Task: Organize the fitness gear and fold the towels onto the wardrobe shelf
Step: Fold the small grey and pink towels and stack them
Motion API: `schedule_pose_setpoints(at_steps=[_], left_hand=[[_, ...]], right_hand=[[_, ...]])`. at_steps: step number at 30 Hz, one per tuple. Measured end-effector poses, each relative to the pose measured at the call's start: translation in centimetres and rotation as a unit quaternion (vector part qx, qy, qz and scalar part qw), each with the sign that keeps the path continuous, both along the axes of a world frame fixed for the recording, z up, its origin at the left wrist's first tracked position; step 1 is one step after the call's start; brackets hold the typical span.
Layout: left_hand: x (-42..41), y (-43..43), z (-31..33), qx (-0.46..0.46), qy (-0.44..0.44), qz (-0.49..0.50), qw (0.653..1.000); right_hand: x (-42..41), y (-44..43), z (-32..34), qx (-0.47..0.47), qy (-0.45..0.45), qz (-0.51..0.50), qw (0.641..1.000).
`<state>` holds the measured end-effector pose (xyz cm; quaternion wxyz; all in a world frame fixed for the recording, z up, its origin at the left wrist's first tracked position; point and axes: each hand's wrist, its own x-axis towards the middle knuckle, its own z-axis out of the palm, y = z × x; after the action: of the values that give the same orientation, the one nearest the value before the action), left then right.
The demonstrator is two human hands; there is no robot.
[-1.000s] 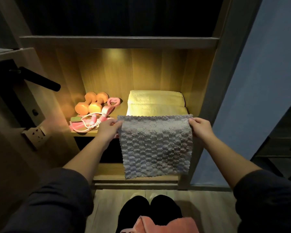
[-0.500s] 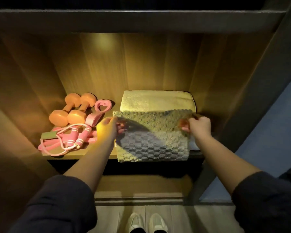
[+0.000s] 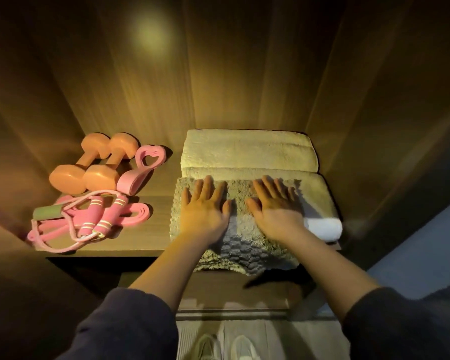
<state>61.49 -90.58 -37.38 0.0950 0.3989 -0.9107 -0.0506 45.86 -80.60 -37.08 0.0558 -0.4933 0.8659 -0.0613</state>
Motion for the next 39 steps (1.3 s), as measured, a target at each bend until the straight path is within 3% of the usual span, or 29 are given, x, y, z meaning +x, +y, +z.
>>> schedule_pose_setpoints(at_steps=[5,9,12,14,16,19,22,28,31,35,39], left_hand=[[0.9,-0.2,0.2,0.024,-0.031,0.089,0.995],[3.6,-0.5,0.7,0.081,0.03,0.148,0.985],[7.0,0.5,0.1,0.032,0.197,0.099,0.975],[9.0,1.8,-0.7,0.018,0.288,0.066,0.955],[10.2,3.1,-1.7,0.07,0.333,0.073,0.937],[10.7,4.5,-3.2,0.196,0.385,0.13,0.893],[10.9,5.1,-3.6,0.238,0.414,0.17,0.862],[11.2,4.9,-4.5,0.31,0.368,0.202,0.853],[11.6,4.6,-5.9,0.329,0.316,0.188,0.87],[12.1,5.0,-7.7,0.372,0.278,0.16,0.871],[12.8,5.8,-8.9,0.386,0.273,0.146,0.869]], right_hand=[[-1.4,0.6,-0.1,0.048,-0.03,-0.055,0.997],[-2.3,2.8,0.5,0.034,-0.045,-0.105,0.993],[-1.1,6.6,0.2,-0.141,-0.085,-0.121,0.979],[0.3,9.2,-0.7,-0.274,-0.065,-0.1,0.954],[1.0,10.6,-1.5,-0.339,-0.077,-0.104,0.932],[1.8,11.3,-2.6,-0.393,-0.187,-0.195,0.879],[2.3,12.3,-4.1,-0.375,-0.293,-0.27,0.837],[2.4,13.1,-6.0,-0.301,-0.412,-0.278,0.814],[2.2,12.8,-6.5,-0.253,-0.439,-0.253,0.824],[1.9,13.0,-7.5,-0.159,-0.427,-0.194,0.869],[2.2,13.9,-9.0,-0.119,-0.458,-0.191,0.86]])
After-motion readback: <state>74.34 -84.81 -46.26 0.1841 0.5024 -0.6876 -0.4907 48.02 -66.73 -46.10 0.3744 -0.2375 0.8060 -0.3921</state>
